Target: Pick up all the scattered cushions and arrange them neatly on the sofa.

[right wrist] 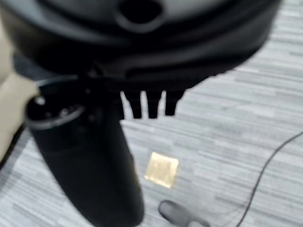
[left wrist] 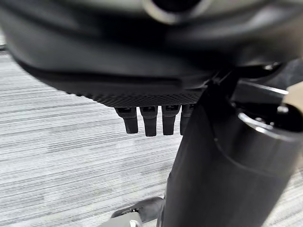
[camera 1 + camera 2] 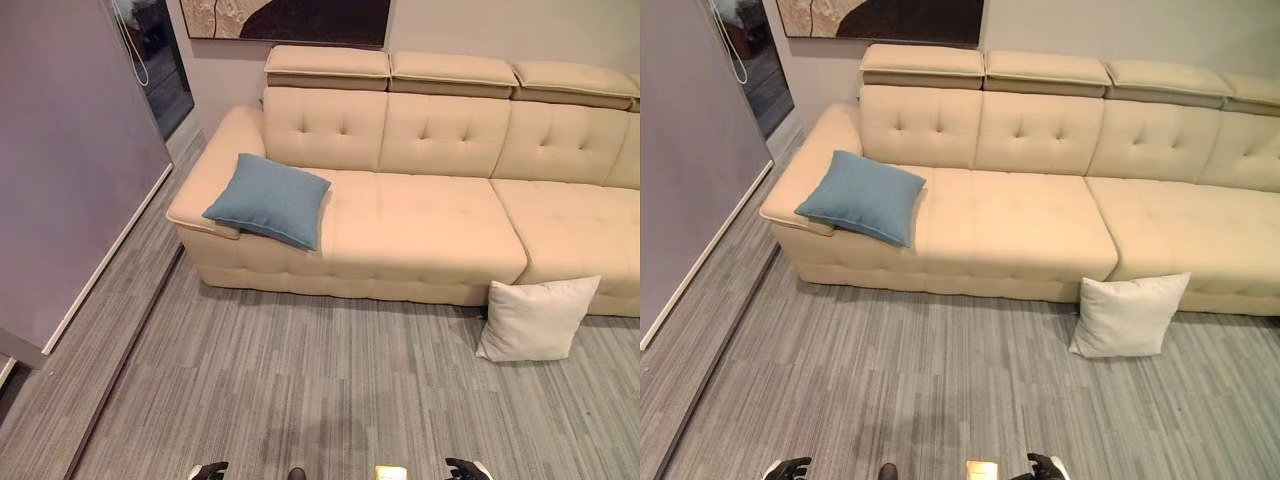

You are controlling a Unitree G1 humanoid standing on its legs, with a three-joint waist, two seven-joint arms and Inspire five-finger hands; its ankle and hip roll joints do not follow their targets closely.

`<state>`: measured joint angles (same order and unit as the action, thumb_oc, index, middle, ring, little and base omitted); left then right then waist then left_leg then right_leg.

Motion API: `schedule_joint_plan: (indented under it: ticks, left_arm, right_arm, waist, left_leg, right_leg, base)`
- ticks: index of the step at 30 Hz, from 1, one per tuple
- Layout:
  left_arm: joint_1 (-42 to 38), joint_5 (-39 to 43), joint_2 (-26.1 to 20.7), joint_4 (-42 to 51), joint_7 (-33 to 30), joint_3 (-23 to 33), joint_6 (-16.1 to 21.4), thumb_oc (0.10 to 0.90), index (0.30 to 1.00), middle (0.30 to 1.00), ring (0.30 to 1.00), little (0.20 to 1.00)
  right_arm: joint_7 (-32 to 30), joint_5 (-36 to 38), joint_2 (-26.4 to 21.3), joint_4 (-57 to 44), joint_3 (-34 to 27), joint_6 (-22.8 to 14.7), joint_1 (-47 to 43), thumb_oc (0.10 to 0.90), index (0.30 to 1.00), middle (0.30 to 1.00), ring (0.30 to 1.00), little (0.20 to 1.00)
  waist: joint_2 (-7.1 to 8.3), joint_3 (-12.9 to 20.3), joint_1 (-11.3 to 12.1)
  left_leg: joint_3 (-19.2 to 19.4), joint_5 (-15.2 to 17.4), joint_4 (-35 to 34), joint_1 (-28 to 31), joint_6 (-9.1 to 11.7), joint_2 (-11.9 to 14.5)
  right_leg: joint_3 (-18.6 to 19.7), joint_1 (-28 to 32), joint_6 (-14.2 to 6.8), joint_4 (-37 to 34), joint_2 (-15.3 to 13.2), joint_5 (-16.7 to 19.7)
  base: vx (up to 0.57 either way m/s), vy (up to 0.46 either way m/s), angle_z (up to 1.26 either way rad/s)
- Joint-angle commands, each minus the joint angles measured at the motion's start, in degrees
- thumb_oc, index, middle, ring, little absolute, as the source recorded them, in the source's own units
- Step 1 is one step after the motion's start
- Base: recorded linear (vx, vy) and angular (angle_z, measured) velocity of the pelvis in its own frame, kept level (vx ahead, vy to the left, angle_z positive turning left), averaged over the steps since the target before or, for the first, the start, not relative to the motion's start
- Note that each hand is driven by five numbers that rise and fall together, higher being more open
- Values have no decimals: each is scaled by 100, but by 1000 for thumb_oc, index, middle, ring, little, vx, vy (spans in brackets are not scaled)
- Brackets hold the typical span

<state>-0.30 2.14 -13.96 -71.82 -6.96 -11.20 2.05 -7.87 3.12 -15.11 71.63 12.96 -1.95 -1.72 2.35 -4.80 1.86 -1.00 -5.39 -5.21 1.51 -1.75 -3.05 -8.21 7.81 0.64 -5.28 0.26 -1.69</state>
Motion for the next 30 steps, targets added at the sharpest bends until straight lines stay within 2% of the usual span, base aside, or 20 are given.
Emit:
schedule_joint_plan:
  ticks: [1, 9, 12, 15, 20, 21, 22, 23, 25, 28, 30]
  left_arm:
    - [-362, -61, -8, -256, -123, -27, 62, 800, 900, 900, 900, 900]
    - [-335, -105, -21, -249, -126, -60, 43, 800, 900, 900, 900, 900]
    - [-363, -79, -40, -220, -140, -82, 51, 800, 900, 900, 900, 900]
    - [-521, 6, -44, -111, -164, -186, 84, 800, 900, 900, 900, 900]
    - [-588, 53, -22, -60, -169, -233, 107, 800, 900, 900, 900, 900]
    - [-581, 60, -17, -63, -174, -233, 104, 800, 900, 900, 900, 900]
    - [-554, 28, -20, -75, -192, -232, 96, 800, 900, 900, 900, 900]
    - [-553, 27, -21, -75, -192, -232, 96, 800, 900, 900, 900, 900]
    - [-520, -4, -42, -84, -189, -205, 98, 800, 900, 900, 900, 900]
    - [-399, -28, -87, -167, -217, -84, 80, 800, 900, 900, 900, 900]
    - [-339, -4, -179, -237, -208, 69, 85, 800, 900, 900, 900, 900]
  right_arm:
    - [-227, 67, -184, 81, -25, -89, -176, 800, 900, 900, 900, 900]
    - [-249, -26, -199, 60, 25, -88, -153, 800, 900, 900, 900, 900]
    - [-262, -31, -206, 16, 48, -93, -171, 800, 900, 900, 900, 900]
    - [-311, -6, -246, -3, 72, -118, -257, 800, 900, 900, 900, 900]
    - [-349, -29, -289, 4, 96, -127, -291, 800, 900, 900, 900, 900]
    - [-349, -44, -298, 5, 98, -123, -294, 800, 900, 900, 900, 900]
    - [-345, -58, -301, -3, 87, -105, -268, 800, 900, 900, 900, 900]
    - [-345, -58, -300, -3, 87, -105, -267, 800, 900, 900, 900, 900]
    - [-350, -77, -290, -8, 94, -82, -239, 800, 900, 900, 900, 900]
    - [-353, -177, -220, 9, 127, -71, -221, 800, 900, 900, 900, 900]
    - [-327, -322, -108, -14, 217, -46, -261, 800, 900, 900, 900, 900]
  waist:
    - [-18, -91, 37]
    - [-8, -112, 40]
    - [15, -177, 47]
    - [104, -422, 86]
    - [186, -554, 155]
    - [195, -568, 171]
    - [230, -547, 201]
    - [234, -539, 199]
    - [254, -524, 267]
    - [279, -485, 338]
    - [313, -453, 468]
  left_leg:
    - [159, 770, 21, 363, 228, 195]
    - [60, 817, 21, 503, 244, 270]
    - [-4, 859, 243, 391, 270, 314]
    - [-28, 922, 1078, -248, 403, 299]
    - [3, 923, 1668, -724, 481, 333]
    - [92, 904, 1642, -786, 475, 367]
    - [353, 788, 1537, -1017, 435, 433]
    - [352, 785, 1537, -1025, 434, 430]
    - [583, 707, 1498, -1209, 387, 478]
    - [501, 760, 1358, -1023, 327, 379]
    - [404, 853, 1140, -776, 161, 232]
  right_leg:
    - [-80, -129, -559, 48, -340, -89]
    - [-107, -57, -491, 160, -269, -237]
    - [-100, -135, -429, 318, -247, -312]
    - [-224, -297, -317, 451, -262, -366]
    - [-419, -297, -263, 443, -295, -397]
    - [-499, -279, -276, 434, -311, -410]
    - [-661, -227, -303, 382, -355, -431]
    - [-663, -233, -304, 381, -358, -431]
    - [-744, -206, -315, 375, -368, -472]
    - [-739, -134, -381, 506, -414, -542]
    - [-730, -280, -572, 1108, -687, -506]
  base:
    - [60, -30, -8]
    - [30, -38, -1]
    - [-48, -84, 9]
    - [-116, -70, 39]
    - [-29, -24, 33]
    - [53, 70, 38]
    - [55, 67, 46]
    - [47, 66, 68]
    - [61, 92, 62]
    - [151, 172, 13]
    - [244, 317, -1]
